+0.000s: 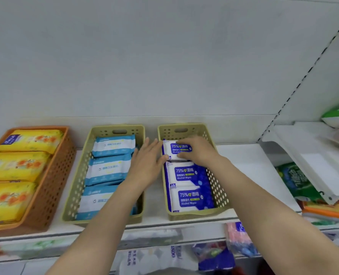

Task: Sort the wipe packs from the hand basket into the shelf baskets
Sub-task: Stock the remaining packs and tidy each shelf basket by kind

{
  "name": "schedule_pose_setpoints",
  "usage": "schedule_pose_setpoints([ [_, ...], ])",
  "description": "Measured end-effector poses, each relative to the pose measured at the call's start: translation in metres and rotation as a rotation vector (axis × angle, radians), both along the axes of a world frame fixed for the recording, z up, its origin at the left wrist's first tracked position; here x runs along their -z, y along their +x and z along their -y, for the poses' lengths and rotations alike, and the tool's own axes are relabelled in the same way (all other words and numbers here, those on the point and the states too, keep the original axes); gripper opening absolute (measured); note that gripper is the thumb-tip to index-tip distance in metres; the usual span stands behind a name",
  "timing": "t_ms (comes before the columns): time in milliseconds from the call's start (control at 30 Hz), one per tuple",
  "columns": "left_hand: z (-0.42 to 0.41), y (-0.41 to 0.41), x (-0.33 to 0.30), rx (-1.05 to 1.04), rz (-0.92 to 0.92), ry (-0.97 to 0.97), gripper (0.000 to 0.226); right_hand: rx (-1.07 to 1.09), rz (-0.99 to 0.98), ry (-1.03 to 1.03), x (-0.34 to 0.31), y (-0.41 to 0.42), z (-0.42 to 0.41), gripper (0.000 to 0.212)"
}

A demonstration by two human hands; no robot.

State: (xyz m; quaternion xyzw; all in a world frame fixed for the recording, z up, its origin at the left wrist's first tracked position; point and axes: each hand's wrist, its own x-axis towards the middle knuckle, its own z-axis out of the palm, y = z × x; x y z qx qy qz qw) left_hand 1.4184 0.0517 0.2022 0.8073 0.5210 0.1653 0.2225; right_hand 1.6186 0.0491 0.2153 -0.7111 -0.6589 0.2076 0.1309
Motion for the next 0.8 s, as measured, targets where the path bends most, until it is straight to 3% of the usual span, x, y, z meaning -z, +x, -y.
schedule_pose_setpoints([
  [200, 0.004, 0.005, 0.000, -0.076, 0.093, -0.035, 0.055, -0.136, 0.105, -0.034, 0.006, 0.009, -0.023, 0.056],
  [433, 0.007, 0.009, -0.001, -0.094, 0.119, -0.061, 0.054, -0.152, 0.153, -0.009, 0.010, 0.015, -0.028, 0.055],
  [633, 0.009, 0.010, -0.005, -0.109, 0.161, -0.094, 0.055, -0.160, 0.187, -0.022, 0.016, 0.012, -0.022, 0.073],
  [800, 0.009, 0.009, -0.004, -0.103, 0.163, -0.094, 0.055, -0.157, 0.207, 0.023, 0.019, 0.014, -0.022, 0.073],
])
